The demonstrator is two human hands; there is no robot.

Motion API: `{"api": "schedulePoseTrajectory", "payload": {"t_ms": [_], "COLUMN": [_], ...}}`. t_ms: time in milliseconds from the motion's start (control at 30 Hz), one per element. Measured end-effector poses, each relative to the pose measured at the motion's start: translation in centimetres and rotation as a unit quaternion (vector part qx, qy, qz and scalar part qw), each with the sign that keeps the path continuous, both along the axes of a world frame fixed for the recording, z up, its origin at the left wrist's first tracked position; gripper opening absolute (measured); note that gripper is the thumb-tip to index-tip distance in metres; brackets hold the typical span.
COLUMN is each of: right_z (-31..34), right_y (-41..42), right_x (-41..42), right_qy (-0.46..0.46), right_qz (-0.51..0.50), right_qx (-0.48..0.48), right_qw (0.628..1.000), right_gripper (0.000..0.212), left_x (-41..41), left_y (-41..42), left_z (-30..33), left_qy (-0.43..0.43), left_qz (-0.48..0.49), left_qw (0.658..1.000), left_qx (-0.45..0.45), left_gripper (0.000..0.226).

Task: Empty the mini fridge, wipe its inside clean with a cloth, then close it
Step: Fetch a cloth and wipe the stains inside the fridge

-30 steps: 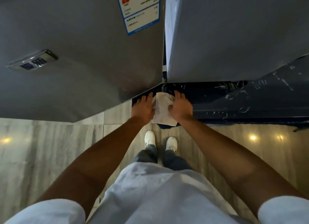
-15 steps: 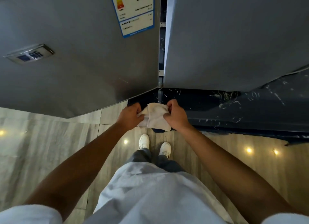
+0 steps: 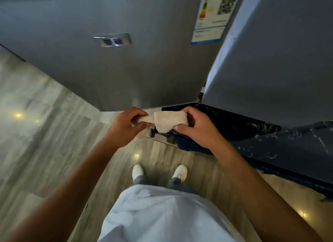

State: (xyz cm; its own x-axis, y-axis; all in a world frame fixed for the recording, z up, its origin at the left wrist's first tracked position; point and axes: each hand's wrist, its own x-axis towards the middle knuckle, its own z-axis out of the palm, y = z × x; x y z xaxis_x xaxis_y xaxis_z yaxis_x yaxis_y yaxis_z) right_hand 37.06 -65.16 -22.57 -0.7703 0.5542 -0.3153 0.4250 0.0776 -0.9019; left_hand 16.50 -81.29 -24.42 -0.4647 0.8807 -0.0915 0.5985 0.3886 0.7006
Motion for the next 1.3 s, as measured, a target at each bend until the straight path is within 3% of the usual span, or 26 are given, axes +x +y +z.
{"api": "schedulePoseTrajectory", "payload": {"t_ms": [200,267,367,500,733,900,1033,1300], "right_z": [4.2,5.0,5.8,6.9,7.8,8.4,8.0,7.9], "right_y": [-6.0,-8.3,-12.7,-20.1,-29.5,-32.6,-32.8,-28.0], "right_x": [-5.2,-7.3,-11.4,-17.9,-27.9,-33.5,-38.9,-51.0], "right_qy": [0.082,0.097,0.095,0.099,0.089,0.107,0.168,0.221], "right_qz": [0.030,0.045,0.073,0.061,0.065,0.120,0.118,0.102], "right_qx": [-0.081,-0.094,-0.062,-0.036,-0.216,-0.078,-0.026,-0.002], "right_qw": [0.993,0.990,0.991,0.993,0.970,0.984,0.978,0.970], "right_gripper": [0.023,0.037,0.055,0.039,0.028,0.014,0.016,0.017], "left_x": [-3.8,-5.6,-8.7,-13.6,-20.5,-25.4,-30.6,-43.0], "left_y": [-7.5,-10.4,-15.8,-23.1,-33.5,-37.4,-38.0,-33.2], "left_z": [4.2,5.3,6.4,6.7,8.0,8.5,9.0,9.6], "left_qy": [-0.059,-0.057,-0.062,-0.110,-0.213,-0.252,-0.248,-0.132], "left_qz": [0.077,0.079,0.073,0.101,0.160,0.193,0.187,0.240], "left_qw": [0.988,0.985,0.984,0.977,0.943,0.919,0.920,0.930], "left_qx": [0.124,0.139,0.150,0.153,0.199,0.235,0.239,0.246], "left_gripper": [0.021,0.028,0.019,0.017,0.020,0.020,0.020,0.021]}}
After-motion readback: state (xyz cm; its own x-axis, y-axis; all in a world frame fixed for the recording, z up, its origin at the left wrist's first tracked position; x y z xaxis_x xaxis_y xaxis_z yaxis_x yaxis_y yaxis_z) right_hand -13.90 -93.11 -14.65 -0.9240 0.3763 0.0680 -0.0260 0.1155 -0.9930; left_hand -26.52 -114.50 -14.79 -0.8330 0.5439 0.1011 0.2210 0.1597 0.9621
